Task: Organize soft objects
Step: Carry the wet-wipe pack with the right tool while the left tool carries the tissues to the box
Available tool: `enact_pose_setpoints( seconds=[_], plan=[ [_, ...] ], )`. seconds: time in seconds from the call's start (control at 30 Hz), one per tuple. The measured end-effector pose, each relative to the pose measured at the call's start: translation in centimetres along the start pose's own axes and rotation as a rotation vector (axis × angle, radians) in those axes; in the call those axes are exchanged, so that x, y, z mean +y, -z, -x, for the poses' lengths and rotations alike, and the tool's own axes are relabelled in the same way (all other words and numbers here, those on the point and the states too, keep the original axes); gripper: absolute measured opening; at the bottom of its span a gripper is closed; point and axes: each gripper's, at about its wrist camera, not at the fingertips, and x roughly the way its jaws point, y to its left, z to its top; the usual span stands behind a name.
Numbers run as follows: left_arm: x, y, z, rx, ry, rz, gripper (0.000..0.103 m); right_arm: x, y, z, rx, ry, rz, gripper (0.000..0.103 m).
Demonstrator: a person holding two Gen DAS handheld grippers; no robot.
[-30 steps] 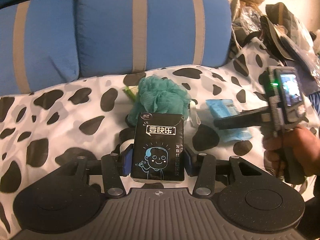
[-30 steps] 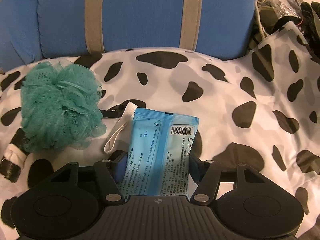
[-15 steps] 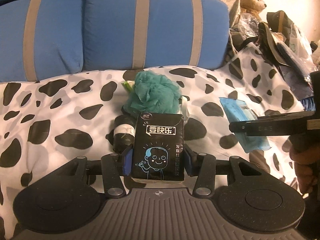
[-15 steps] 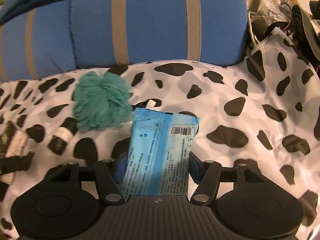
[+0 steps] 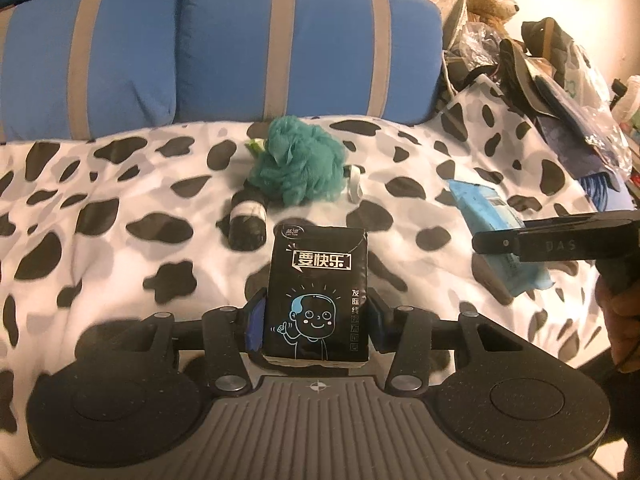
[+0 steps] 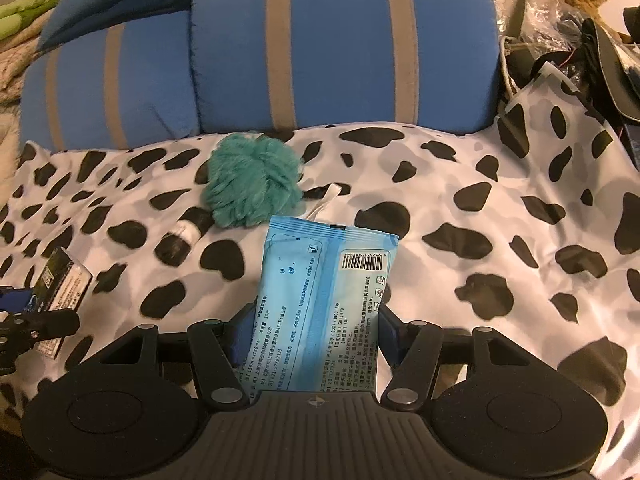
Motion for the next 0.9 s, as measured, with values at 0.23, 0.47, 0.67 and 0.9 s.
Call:
enact_pose_setpoints(
  seconds=[0.23, 0.47, 0.67, 0.9],
  plan=[
    [-1.5, 2.1, 1.7, 0.009, 0.021, 0.000, 0.047, 0.4, 1.9, 2.1, 0.011, -0.022, -0.002, 0.064],
    [-2.2, 3.6, 3.0, 0.022, 0.018, 0.022, 0.047, 0.8, 3.8, 4.2, 0.020, -0.048, -0.011, 0.064],
    [-3.0, 4.4, 3.9, 0.029, 0.026, 0.029, 0.047, 1.6, 5.4, 5.7, 0.032, -0.069, 0.006, 0.064],
    [-3.5, 5.7, 4.5, 0.082, 0.019, 0.055, 0.047, 2.8, 7.2, 7.2, 0.060, -0.104, 0.025, 0.064]
  ],
)
